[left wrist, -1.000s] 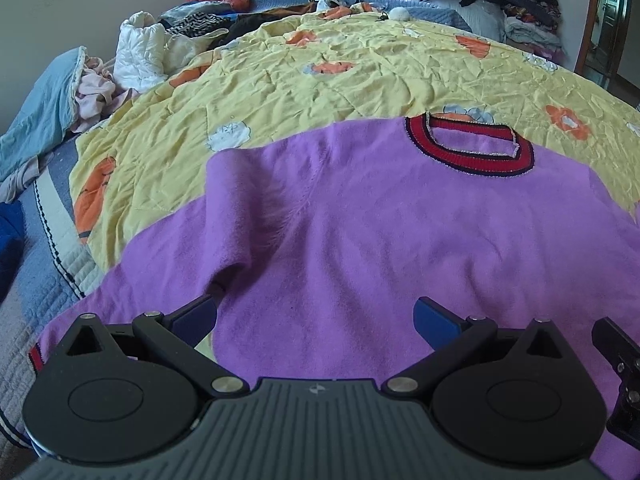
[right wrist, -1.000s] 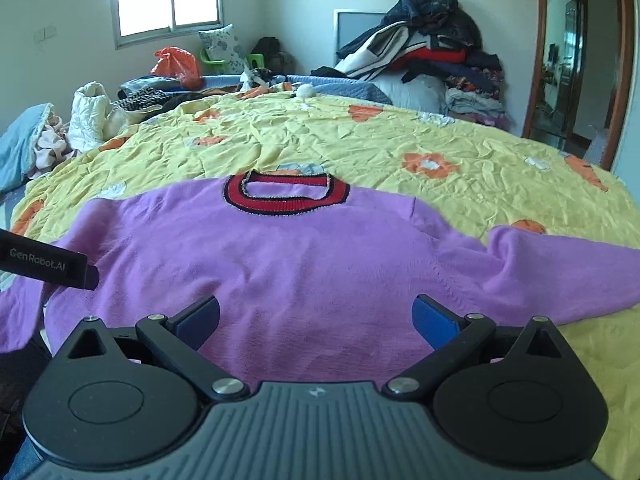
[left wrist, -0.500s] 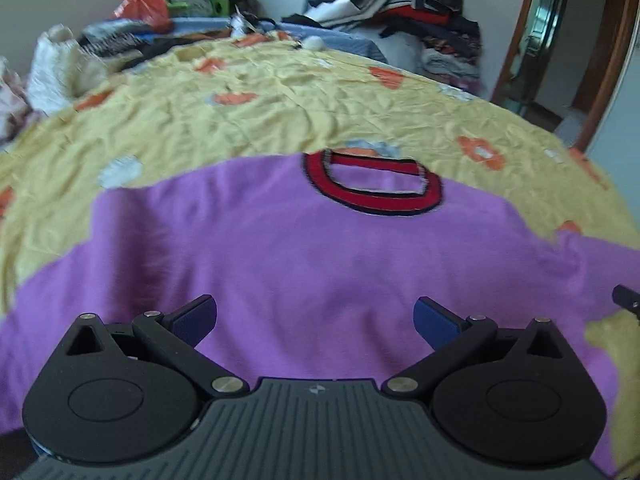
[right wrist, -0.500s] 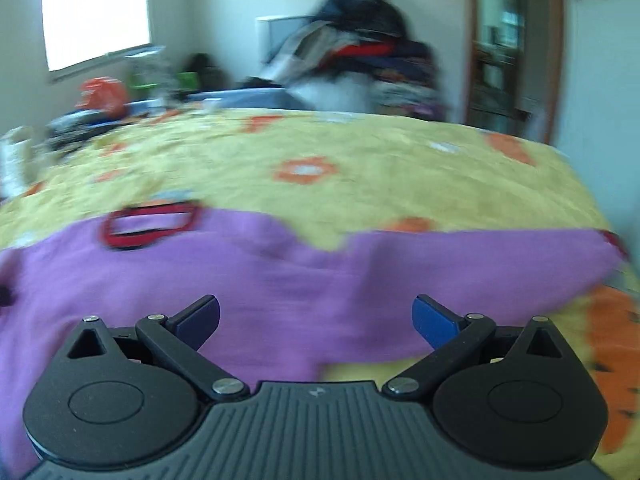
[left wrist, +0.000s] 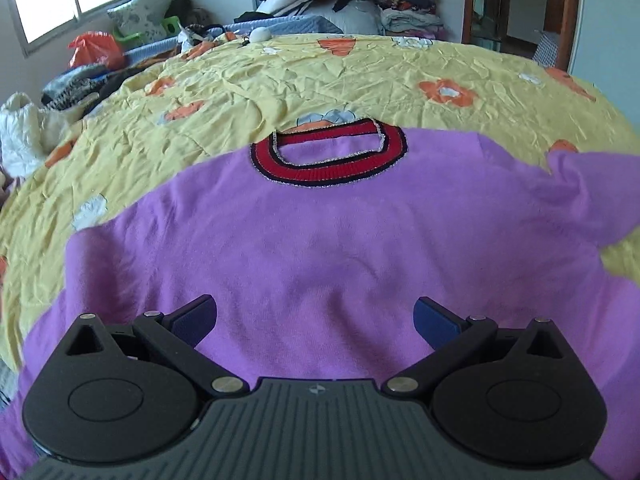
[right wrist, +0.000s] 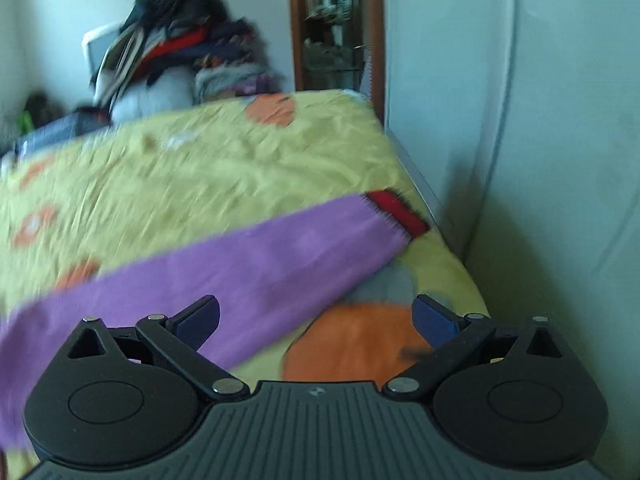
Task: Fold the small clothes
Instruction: 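Grasp the red-black sleeve cuff with the right gripper and lift it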
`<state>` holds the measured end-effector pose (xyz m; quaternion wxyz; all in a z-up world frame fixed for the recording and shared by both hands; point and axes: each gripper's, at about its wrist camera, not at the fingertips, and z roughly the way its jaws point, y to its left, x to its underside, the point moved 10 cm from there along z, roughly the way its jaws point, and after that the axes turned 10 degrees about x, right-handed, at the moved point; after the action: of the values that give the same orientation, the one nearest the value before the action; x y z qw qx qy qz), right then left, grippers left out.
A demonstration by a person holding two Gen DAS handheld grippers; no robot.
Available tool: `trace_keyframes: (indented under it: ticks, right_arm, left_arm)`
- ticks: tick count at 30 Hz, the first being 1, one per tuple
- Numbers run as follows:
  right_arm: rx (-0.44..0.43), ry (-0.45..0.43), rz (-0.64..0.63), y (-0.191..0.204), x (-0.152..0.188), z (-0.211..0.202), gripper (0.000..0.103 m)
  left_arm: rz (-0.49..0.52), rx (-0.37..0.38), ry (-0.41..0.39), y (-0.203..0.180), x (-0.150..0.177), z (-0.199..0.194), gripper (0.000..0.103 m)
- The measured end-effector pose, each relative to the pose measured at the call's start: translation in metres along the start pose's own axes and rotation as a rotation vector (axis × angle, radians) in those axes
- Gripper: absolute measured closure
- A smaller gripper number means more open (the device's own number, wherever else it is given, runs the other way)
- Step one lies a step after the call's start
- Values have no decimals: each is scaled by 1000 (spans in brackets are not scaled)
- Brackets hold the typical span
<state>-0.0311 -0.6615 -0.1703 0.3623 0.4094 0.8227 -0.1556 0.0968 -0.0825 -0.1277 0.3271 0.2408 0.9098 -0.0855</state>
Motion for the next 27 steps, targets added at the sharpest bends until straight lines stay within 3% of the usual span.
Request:
trace_keyframes:
  ticks: [3,7,10,14,16,17,18,20,21,22,27]
  right_arm:
    - [-29,21,115,-19,-17,22,0]
    - [-99,53,246,-35,-35,49,0]
    - [-143,37,292,-39,-48,59,0]
    - [-137,61,287,-37,-54,71,3]
    - [-148,84,293,-38,-53,73,29]
    - [-145,85,292,-39,-54,73,52]
    - [-144,99,289,-39,-53,75,62]
    - [-167,100,290,-37,-53,74,64]
    - [-169,95,286,-36,-53,72,84]
    - [-162,90,276,-36,-53,70,96]
    - [-146,13,212,-28,-59,43,97]
  left_arm:
    - [27,-25,13,1,0,1,0]
    - [-14,10,53,7,5,7,0]
    - [-58,51,55,12,6,7,0]
    - [-78,38,30,18,2,1,0]
    - [-75,29,32,18,1,1,0]
    - [-72,23,36,18,1,1,0]
    - [-68,21,38,18,1,1,0]
    - [-62,25,42,16,2,0,0]
    - [-61,25,46,16,3,0,0]
    - [-60,25,52,15,4,0,0]
    - [-56,37,50,13,8,-6,0]
